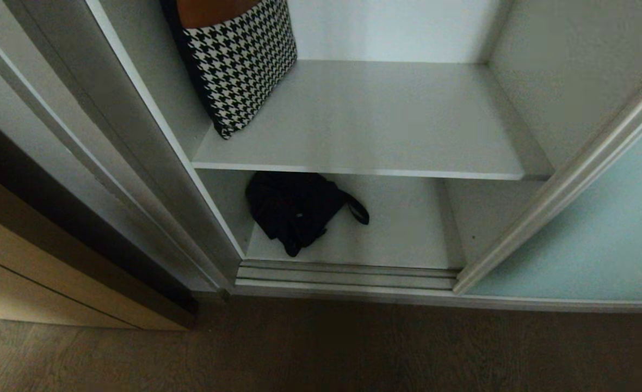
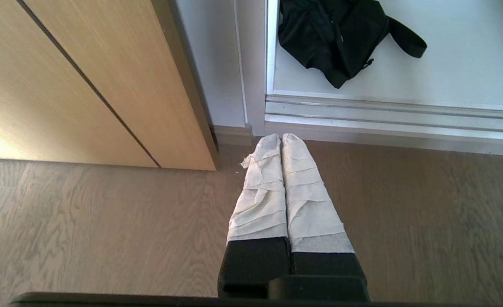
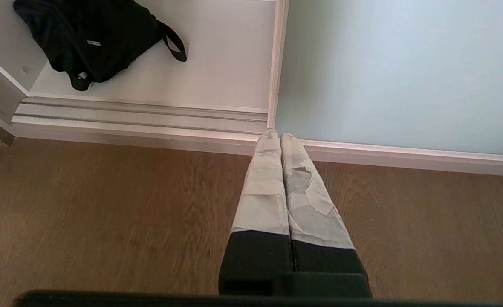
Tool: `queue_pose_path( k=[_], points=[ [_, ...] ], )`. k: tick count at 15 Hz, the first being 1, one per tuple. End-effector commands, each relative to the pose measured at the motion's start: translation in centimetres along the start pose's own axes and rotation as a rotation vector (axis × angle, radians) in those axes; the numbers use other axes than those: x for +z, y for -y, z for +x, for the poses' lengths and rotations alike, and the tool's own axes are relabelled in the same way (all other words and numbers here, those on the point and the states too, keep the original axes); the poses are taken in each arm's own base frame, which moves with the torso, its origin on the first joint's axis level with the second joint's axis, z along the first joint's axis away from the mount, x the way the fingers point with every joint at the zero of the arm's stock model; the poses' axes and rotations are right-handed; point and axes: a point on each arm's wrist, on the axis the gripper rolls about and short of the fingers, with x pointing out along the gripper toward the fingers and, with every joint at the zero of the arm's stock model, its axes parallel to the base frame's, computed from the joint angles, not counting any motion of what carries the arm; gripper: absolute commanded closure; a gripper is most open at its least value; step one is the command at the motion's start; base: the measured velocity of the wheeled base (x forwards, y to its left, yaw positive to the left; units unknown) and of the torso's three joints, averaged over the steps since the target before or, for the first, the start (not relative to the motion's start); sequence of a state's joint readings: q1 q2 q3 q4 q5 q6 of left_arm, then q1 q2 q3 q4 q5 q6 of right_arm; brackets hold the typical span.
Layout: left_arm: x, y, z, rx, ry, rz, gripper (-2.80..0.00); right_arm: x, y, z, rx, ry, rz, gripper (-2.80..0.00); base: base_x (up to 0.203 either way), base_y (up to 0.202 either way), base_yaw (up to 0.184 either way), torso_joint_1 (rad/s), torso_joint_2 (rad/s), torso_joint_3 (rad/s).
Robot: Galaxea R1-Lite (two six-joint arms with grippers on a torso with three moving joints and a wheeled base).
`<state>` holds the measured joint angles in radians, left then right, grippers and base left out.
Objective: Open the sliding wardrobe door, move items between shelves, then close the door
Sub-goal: Open the door
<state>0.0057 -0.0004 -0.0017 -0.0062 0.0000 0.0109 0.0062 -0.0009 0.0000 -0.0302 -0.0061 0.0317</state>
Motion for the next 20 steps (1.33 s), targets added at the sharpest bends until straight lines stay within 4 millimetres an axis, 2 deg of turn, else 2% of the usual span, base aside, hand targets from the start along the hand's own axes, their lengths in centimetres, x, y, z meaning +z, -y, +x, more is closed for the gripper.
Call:
queue_pose_path(
  k=[1,7,20],
  points=[
    [0.02,0.0,0.03,0.0,-0.002,-0.006,0.0,0.0,0.0,-0.01,0.0,0.002,0.0,0.0,0.0,0.0,0.0,0.0,0.0,0.0],
    [0.01,0.0,0.01,-0.001,-0.008,-0.006,0.0,0.0,0.0,-0.01,0.0,0.001,0.001,0.0,0.0,0.0,0.0,0.001,0.0,-0.035],
    [0.02,0.0,-0.01,-0.001,-0.01,-0.002,0.0,0.0,0.0,-0.01,0.0,0.001,0.001,0.0,0.0,0.0,0.0,0.0,0.0,-0.19]
  ],
)
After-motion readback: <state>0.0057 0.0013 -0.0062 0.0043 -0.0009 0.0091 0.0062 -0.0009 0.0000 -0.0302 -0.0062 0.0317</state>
